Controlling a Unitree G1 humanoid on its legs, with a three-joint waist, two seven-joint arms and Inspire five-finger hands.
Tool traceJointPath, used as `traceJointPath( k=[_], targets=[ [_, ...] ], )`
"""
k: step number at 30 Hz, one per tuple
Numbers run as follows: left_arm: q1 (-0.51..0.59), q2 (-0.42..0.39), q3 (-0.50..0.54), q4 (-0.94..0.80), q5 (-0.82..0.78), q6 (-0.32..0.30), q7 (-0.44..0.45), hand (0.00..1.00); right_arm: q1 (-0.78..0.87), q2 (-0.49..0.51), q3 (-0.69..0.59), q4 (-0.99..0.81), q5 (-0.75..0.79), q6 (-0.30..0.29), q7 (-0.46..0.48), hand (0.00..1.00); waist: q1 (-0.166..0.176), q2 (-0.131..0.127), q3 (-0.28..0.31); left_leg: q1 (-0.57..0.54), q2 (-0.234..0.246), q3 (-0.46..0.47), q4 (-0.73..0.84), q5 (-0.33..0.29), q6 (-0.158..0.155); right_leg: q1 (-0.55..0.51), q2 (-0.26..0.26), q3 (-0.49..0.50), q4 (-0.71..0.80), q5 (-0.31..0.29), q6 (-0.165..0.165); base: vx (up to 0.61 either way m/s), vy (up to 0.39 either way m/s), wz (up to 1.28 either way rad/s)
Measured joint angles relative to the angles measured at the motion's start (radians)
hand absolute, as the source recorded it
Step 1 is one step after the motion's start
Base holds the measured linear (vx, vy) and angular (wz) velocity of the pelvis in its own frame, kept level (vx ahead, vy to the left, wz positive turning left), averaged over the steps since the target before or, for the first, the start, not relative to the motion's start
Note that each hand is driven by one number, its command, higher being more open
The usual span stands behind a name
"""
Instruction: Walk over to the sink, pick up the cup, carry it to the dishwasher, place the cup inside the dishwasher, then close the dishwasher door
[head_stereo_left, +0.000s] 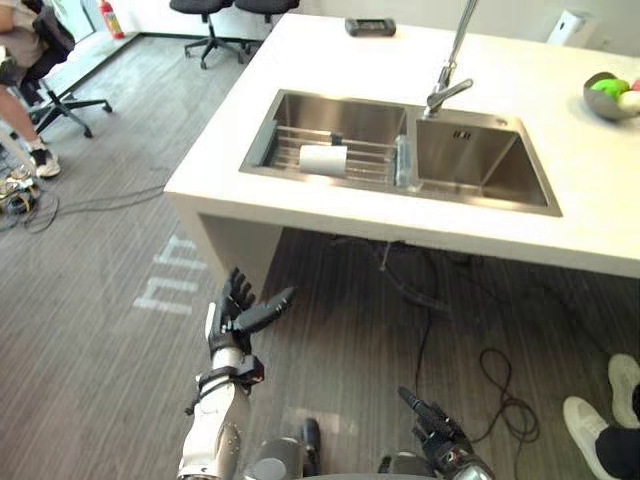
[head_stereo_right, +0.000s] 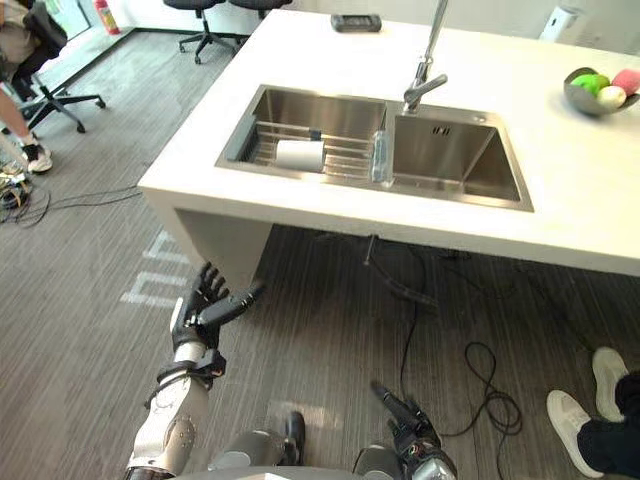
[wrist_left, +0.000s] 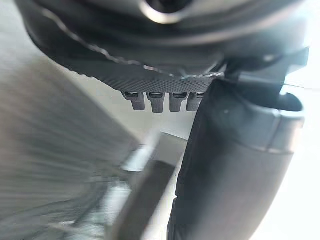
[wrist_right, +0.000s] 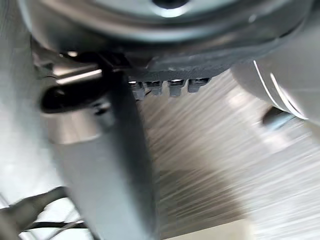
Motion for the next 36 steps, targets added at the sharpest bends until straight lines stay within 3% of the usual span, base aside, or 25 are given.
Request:
traceJointPath(
  k=[1,2,4,5,7,8,9,10,14,19,20,28,31,33,34,35,36],
  targets=[
    [-0.023,-0.001,-0.01,-0.034,0.006,-0.013,0.025,1.0,0.011,0.011,-0.019,-0.012,0.004,-0.002,-0.004,1.0,0.001,0.002,0.001,0.026,0.01,-0.026,0.007,-0.022,-0.009,0.004,0.008,-0.029,-0.167,-0.014,-0.022,0.23,-0.095,0.47],
    [-0.034,0.0,-0.016,-0.052,0.015,-0.024,0.041,1.0,0.015,0.012,-0.019,-0.015,0.004,-0.003,-0.002,1.0,0.003,0.005,0.002,0.031,0.019,-0.039,0.022,-0.038,-0.016,0.006,0.018,-0.037,-0.263,-0.014,-0.023,0.25,-0.168,0.61],
    [-0.081,0.006,-0.019,-0.111,0.086,-0.087,0.1,1.0,0.031,0.012,-0.012,-0.026,0.011,0.003,0.007,1.0,-0.001,0.019,0.004,0.009,0.064,-0.109,0.147,-0.134,-0.046,0.02,0.077,-0.015,-0.58,0.046,-0.019,0.21,-0.256,0.72],
    [-0.087,0.008,-0.016,-0.129,0.087,-0.103,0.104,1.0,0.04,0.012,-0.006,-0.028,0.013,0.007,0.01,1.0,-0.001,0.02,0.001,0.004,0.069,-0.128,0.177,-0.161,-0.055,0.022,0.085,-0.002,-0.616,0.073,-0.017,0.18,-0.283,0.79],
    [-0.086,0.027,-0.002,-0.224,0.087,-0.171,0.12,1.0,0.076,0.014,0.015,-0.008,0.027,0.046,0.039,1.0,0.003,-0.036,-0.035,0.004,0.054,-0.184,0.255,-0.246,-0.099,0.057,0.071,0.036,-0.685,0.171,-0.025,0.28,-0.448,0.79],
    [-0.085,0.026,0.008,-0.241,0.087,-0.192,0.12,1.0,0.075,0.014,0.017,0.005,0.037,0.047,0.046,1.0,0.005,-0.032,-0.04,0.004,0.061,-0.196,0.27,-0.262,-0.115,0.062,0.074,0.03,-0.677,0.199,-0.008,0.35,-0.513,0.6],
    [-0.079,0.014,0.018,-0.284,0.087,-0.214,0.123,1.0,0.074,-0.01,0.026,0.017,0.038,0.061,0.053,1.0,0.013,-0.005,-0.06,0.0,0.103,-0.219,0.273,-0.273,-0.13,0.074,0.112,-0.005,-0.685,0.175,-0.033,0.28,-0.369,0.37],
    [-0.08,0.007,0.02,-0.334,0.088,-0.232,0.122,1.0,0.072,-0.022,0.026,0.03,0.038,0.069,0.061,1.0,0.02,0.01,-0.068,-0.005,0.136,-0.224,0.256,-0.266,-0.143,0.076,0.138,-0.029,-0.698,0.17,-0.037,0.26,-0.322,0.31],
    [-0.115,-0.011,0.002,-0.407,0.087,-0.241,0.087,1.0,0.069,-0.024,0.026,0.047,0.034,0.073,0.073,1.0,0.023,0.015,-0.072,0.06,0.184,-0.219,0.134,-0.216,-0.176,0.1,0.172,-0.063,-0.706,0.152,-0.064,0.22,-0.221,0.14],
    [-0.145,-0.009,-0.038,-0.407,0.087,-0.198,0.071,1.0,0.069,-0.015,0.028,0.035,0.035,0.072,0.094,1.0,0.006,0.009,-0.075,0.09,0.176,-0.179,0.103,-0.204,-0.173,0.105,0.163,-0.044,-0.697,0.143,-0.059,0.05,-0.003,-0.08],
    [-0.13,-0.002,-0.072,-0.4,0.085,-0.184,0.075,1.0,0.122,-0.034,0.162,0.0,0.049,0.058,0.145,1.0,-0.026,-0.036,-0.133,0.075,0.139,-0.164,0.122,-0.212,-0.167,0.109,0.134,-0.025,-0.73,0.18,-0.032,0.0,0.0,0.0],
    [-0.13,-0.01,-0.092,-0.395,0.046,-0.174,0.073,1.0,0.126,-0.034,0.158,0.002,0.049,0.058,0.146,1.0,-0.037,-0.025,-0.14,0.09,0.144,-0.15,0.101,-0.22,-0.157,0.107,0.131,-0.019,-0.723,0.174,-0.034,0.0,0.0,-0.03],
    [-0.14,-0.012,-0.119,-0.36,-0.009,-0.139,0.059,1.0,0.136,-0.024,0.112,-0.003,0.049,0.058,0.146,1.0,-0.061,-0.016,-0.166,0.122,0.157,-0.11,0.091,-0.232,-0.16,0.093,0.119,-0.011,-0.65,0.121,-0.03,0.06,-0.038,-0.09],
    [-0.145,-0.012,-0.129,-0.344,-0.038,-0.107,0.045,1.0,0.154,-0.011,0.062,-0.023,0.049,0.059,0.145,1.0,-0.081,0.007,-0.185,0.145,0.185,-0.089,0.09,-0.247,-0.165,0.099,0.137,-0.026,-0.617,0.079,-0.046,0.15,-0.093,-0.13],
    [-0.16,-0.012,-0.128,-0.327,-0.055,-0.082,0.039,1.0,0.16,-0.009,0.038,-0.028,0.049,0.064,0.144,1.0,-0.085,0.023,-0.19,0.14,0.213,-0.063,0.201,-0.271,-0.164,0.133,0.154,-0.046,-0.619,0.047,-0.056,0.19,-0.072,-0.03],
    [-0.19,-0.016,-0.131,-0.3,-0.074,-0.058,0.027,1.0,0.157,-0.009,0.011,-0.03,0.049,0.068,0.137,1.0,-0.103,0.051,-0.171,0.015,0.258,-0.059,0.492,-0.274,-0.136,0.149,0.168,-0.062,-0.59,0.016,-0.06,0.18,-0.075,-0.06],
    [-0.193,-0.021,-0.128,-0.291,-0.078,-0.049,0.023,1.0,0.157,-0.012,0.003,-0.032,0.047,0.073,0.135,1.0,-0.103,0.059,-0.167,-0.024,0.272,-0.064,0.602,-0.242,-0.105,0.162,0.173,-0.058,-0.575,0.002,-0.057,0.15,-0.074,-0.17]
  ],
)
